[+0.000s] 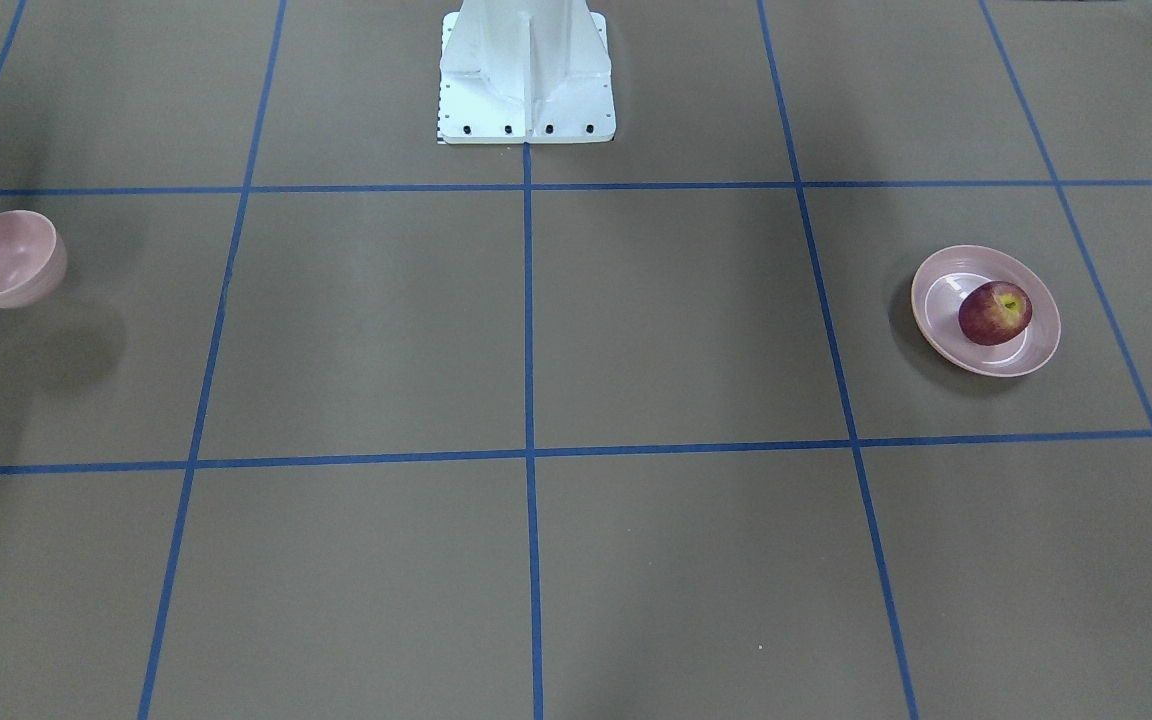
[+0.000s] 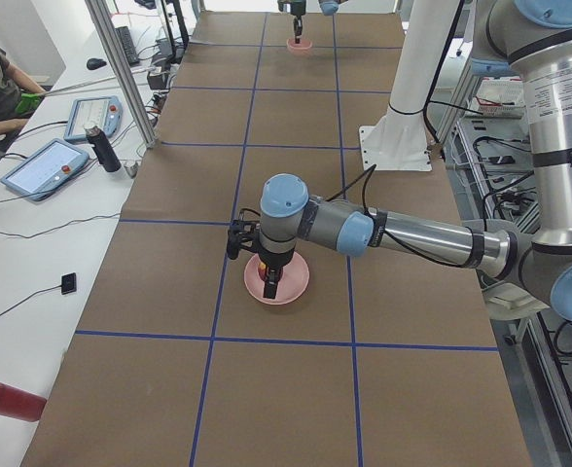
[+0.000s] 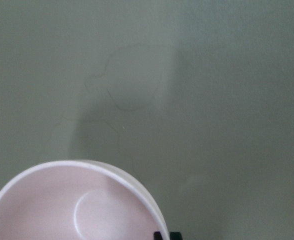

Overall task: Move apple from plate to bowl
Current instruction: 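Lower the right gripper onto the pink bowl rim and grasp it, then slide the pink bowl with the right gripper toward the table center and release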

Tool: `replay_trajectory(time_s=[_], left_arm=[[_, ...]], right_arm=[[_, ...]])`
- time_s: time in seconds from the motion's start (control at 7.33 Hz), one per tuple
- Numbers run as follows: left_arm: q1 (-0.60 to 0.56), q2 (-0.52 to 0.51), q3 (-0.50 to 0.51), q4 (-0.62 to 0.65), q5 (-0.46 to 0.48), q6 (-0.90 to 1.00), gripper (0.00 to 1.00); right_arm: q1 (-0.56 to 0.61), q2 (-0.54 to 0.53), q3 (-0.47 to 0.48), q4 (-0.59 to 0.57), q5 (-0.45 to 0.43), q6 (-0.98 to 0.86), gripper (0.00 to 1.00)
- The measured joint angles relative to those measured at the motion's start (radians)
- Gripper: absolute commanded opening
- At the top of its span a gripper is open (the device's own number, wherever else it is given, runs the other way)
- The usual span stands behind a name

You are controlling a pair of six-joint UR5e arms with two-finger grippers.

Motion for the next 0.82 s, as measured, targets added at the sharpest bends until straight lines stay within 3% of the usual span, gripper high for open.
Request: replay_trajectory(time_s=[0.27, 0.41, 0.55, 0.82], left_arm=[[0.0, -0.007, 0.009, 0.0, -0.006, 0.003, 0.97], [0.0, -0.019, 0.02, 0.0, -0.007, 0.007, 0.97], [0.0, -0.04, 0.034, 0.0, -0.008, 0.008, 0.97], [0.003, -0.09, 0.054, -0.001, -0.009, 0.01, 0.98]], right_arm=[[-0.109, 0.258, -0.009, -0.129, -0.037, 0.244, 0.0], [-0.207, 0.408, -0.025, -0.197, -0.125, 0.374, 0.0], [-0.291, 0.555, -0.073, -0.25, -0.216, 0.494, 0.0], [-0.379, 0.812, -0.245, -0.287, -0.3, 0.658, 0.0]])
